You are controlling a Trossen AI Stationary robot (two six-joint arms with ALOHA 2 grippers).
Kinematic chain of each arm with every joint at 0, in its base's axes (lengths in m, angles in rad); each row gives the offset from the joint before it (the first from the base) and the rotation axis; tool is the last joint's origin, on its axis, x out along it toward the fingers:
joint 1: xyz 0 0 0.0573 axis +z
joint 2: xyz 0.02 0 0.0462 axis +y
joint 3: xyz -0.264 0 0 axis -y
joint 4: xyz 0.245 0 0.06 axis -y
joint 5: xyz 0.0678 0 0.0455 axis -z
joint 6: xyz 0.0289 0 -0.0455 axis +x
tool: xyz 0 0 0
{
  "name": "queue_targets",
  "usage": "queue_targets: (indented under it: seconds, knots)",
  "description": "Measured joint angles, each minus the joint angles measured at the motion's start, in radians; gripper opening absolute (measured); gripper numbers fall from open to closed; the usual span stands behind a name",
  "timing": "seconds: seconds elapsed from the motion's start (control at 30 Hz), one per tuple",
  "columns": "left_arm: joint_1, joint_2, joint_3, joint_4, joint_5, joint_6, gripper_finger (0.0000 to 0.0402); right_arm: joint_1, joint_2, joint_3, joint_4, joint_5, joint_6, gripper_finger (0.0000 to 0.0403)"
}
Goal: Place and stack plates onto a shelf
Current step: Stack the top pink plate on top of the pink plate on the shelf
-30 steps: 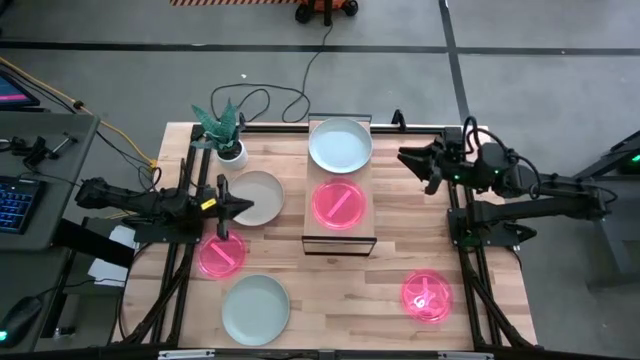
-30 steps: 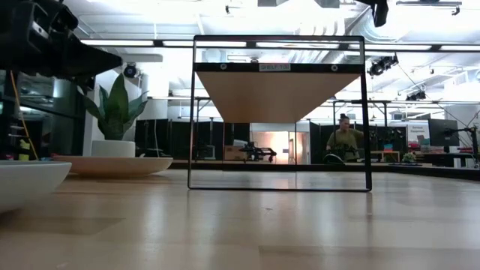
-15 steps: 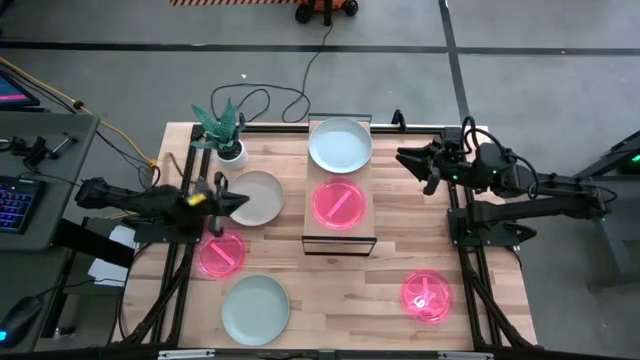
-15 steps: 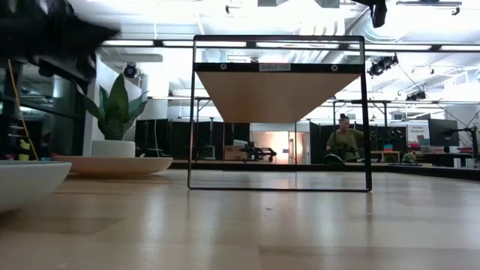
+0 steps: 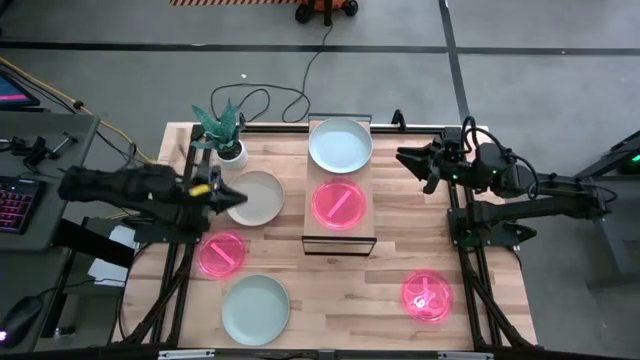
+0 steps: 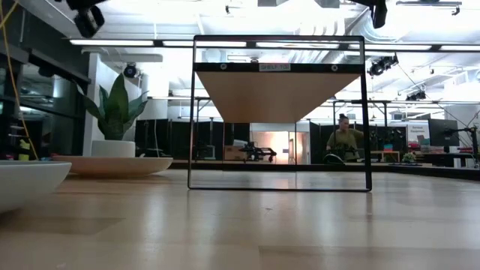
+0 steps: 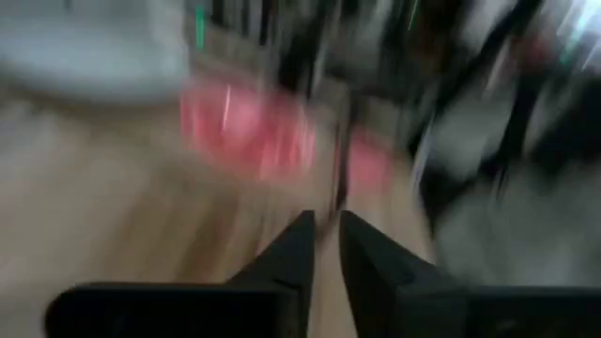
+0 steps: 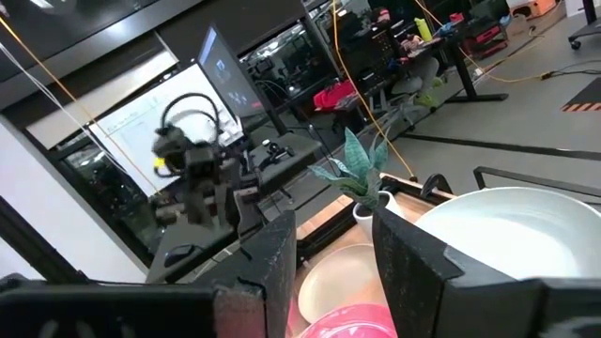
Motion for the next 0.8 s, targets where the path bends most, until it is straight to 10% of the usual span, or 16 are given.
queue_targets:
  seconds: [0.13, 0.33, 0.8]
  knots:
    - [-0.002, 0.197, 0.162, -0.387, 0.157, 0.059, 0.0093, 0.0, 0.0, 0.0, -0.009, 0.0, -0.002, 0.0126]
    - [-0.002, 0.417, 0.149, -0.497, 0.46, 0.316, 0.0146, 0.0, 0.0, 0.0, -0.049, 0.0, -0.002, 0.0126]
    - [0.068, 0.852, 0.094, -0.431, 0.434, 0.945, 0.0154, 0.0, 0.0, 0.0, -0.104, 0.0, 0.005, 0.0126]
